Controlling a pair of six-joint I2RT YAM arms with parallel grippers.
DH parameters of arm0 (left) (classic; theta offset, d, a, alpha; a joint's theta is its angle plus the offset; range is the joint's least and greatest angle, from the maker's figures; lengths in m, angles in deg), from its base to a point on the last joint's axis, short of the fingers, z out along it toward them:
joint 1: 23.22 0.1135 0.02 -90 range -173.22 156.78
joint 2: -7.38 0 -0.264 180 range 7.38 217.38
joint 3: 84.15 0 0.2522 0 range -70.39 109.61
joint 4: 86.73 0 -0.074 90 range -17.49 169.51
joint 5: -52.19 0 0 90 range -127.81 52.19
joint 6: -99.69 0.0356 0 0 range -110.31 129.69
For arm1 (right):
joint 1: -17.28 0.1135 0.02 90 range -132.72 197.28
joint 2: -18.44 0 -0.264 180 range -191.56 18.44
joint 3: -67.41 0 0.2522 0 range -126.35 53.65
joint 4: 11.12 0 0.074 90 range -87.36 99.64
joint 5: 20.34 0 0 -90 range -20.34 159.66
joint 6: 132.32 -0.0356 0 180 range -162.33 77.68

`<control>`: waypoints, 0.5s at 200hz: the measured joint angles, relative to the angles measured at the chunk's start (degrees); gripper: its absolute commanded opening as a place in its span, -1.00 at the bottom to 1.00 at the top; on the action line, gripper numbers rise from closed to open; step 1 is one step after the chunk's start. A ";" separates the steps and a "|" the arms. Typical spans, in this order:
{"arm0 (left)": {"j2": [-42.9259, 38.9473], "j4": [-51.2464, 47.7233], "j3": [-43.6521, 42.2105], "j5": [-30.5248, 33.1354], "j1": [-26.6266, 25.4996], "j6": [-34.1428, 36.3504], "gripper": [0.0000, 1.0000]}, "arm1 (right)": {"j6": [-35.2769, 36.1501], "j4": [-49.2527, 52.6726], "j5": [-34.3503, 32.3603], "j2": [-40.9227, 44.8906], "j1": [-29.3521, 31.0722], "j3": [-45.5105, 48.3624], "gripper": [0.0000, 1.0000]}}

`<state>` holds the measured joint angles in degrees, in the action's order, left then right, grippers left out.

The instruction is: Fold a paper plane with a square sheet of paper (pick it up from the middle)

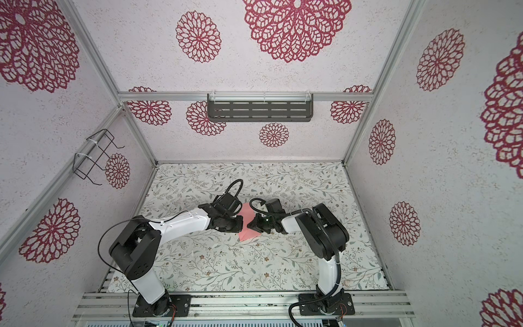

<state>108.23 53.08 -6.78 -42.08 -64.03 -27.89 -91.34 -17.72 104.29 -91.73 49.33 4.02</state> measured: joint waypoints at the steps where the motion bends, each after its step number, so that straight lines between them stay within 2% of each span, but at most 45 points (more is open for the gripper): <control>1: 0.00 0.04 0.00 0.13 -0.11 0.15 -0.65 | -0.07 0.07 0.02 -0.02 -0.02 -0.04 -0.98; 61: 4.61 1.07 2.82 3.80 -3.85 5.33 -0.82 | -0.76 0.72 0.76 -0.28 -0.26 -0.50 -0.98; 100: 6.73 1.03 3.13 4.07 -4.42 6.99 -0.85 | -1.20 0.63 1.22 -0.46 -0.46 -0.52 -0.98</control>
<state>114.97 54.10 -3.65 -38.02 -68.45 -20.90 -92.54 -17.08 105.51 -92.19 48.88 3.50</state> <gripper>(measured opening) 0.080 0.056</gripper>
